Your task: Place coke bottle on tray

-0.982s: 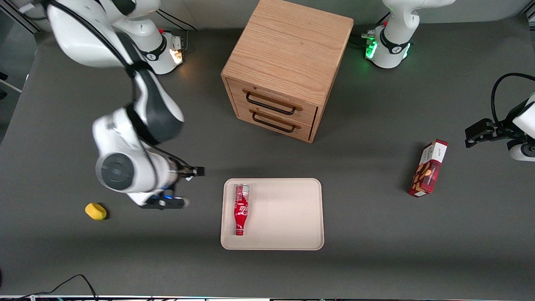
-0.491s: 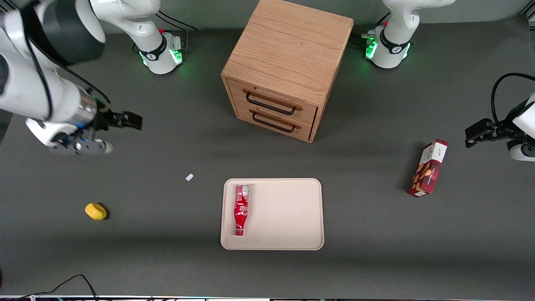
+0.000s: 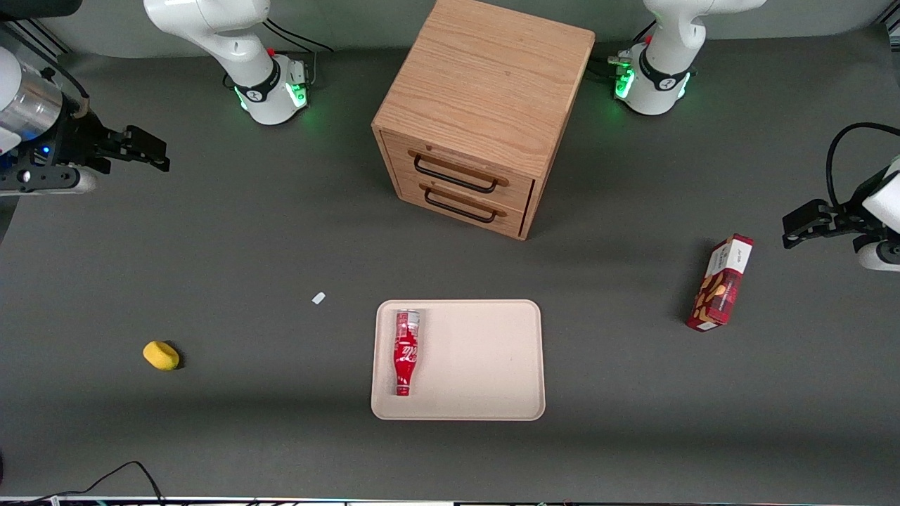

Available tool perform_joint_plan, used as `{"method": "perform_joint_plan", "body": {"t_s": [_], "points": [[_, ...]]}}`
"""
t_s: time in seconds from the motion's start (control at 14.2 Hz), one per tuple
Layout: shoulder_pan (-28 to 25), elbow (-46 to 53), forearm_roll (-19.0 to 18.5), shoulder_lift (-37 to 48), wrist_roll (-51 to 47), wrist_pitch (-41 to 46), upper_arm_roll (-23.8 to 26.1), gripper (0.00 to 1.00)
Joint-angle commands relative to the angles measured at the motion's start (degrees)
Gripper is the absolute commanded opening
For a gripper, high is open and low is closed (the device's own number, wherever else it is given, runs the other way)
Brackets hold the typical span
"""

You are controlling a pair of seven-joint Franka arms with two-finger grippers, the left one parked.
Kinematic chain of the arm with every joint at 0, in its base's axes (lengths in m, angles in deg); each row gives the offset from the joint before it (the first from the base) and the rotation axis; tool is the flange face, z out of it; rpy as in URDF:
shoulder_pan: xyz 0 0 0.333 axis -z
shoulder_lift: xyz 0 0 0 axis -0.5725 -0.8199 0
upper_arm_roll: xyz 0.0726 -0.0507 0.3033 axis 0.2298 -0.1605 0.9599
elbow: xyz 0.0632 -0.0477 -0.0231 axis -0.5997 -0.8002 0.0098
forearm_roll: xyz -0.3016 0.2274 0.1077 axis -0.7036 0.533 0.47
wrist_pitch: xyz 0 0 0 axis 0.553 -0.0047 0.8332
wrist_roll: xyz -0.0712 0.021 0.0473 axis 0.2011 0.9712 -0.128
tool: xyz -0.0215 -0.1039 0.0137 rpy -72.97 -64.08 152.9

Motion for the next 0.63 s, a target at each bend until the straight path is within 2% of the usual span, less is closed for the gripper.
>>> {"method": "perform_joint_plan", "body": {"t_s": [0.0, 0.07, 0.56], "points": [[-5.3, -1.6, -0.6, 1.2, -1.0, -1.2, -4.9, 1.00], [-6.7, -1.5, -0.6, 1.1, -1.9, -1.7, -6.0, 1.00], [-6.3, -1.8, -0.6, 1.2, -2.8, -2.4, -5.5, 1.00]]}}
